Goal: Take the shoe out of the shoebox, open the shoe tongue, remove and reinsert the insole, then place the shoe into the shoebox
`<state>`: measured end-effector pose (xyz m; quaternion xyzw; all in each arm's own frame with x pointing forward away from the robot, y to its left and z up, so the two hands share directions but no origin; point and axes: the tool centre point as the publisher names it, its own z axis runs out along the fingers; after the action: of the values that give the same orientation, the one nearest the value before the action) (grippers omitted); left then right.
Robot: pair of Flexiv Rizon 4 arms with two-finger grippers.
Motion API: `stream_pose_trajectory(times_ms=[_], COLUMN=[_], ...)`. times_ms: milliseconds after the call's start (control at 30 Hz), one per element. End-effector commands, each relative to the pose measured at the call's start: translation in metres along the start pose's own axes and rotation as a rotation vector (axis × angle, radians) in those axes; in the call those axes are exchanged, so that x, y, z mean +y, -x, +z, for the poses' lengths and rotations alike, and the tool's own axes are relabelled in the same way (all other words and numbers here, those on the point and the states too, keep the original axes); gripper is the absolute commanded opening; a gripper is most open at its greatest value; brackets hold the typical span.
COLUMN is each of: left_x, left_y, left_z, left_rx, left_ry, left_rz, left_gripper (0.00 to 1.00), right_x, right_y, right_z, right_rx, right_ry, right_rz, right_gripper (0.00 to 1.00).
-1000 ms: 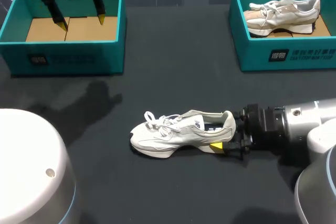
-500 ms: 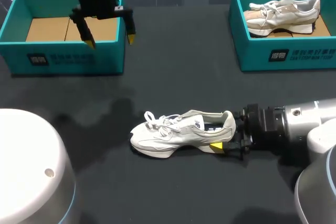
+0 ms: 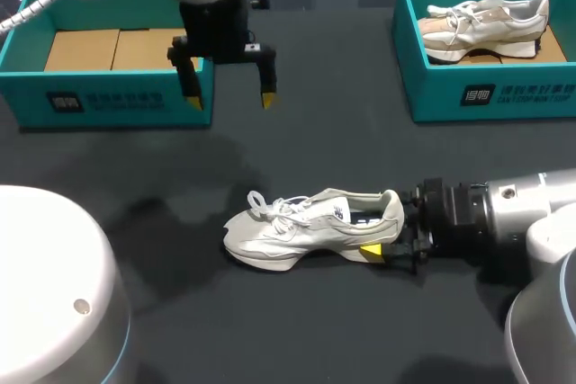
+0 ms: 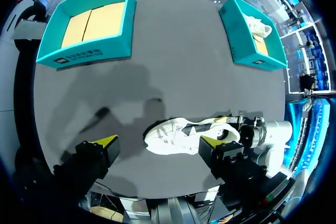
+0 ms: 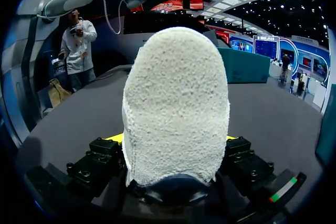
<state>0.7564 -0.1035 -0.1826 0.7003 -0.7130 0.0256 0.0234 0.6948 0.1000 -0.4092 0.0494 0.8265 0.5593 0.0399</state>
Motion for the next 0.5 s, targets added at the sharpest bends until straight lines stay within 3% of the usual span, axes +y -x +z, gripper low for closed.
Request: stream_pose_trajectory(times_ms=[33,500], left_x=[0.006,0.047], left_y=[-0.024,-0.074], left_z=[0.011,0.04], left_rx=[-0.031,-0.099], left_ry=[0.009,0.047], left_rz=[0.007,0.045], left_gripper=[1.0,1.0], right_x=[0.001,0.001], right_y=[0.0,0.0], right_z=[0.0,0.0], right_rx=[-0.002,-0.002], right_ry=[-0.004,-0.004], right_rz=[0.001,0.001], right_gripper=[0.0,0.0])
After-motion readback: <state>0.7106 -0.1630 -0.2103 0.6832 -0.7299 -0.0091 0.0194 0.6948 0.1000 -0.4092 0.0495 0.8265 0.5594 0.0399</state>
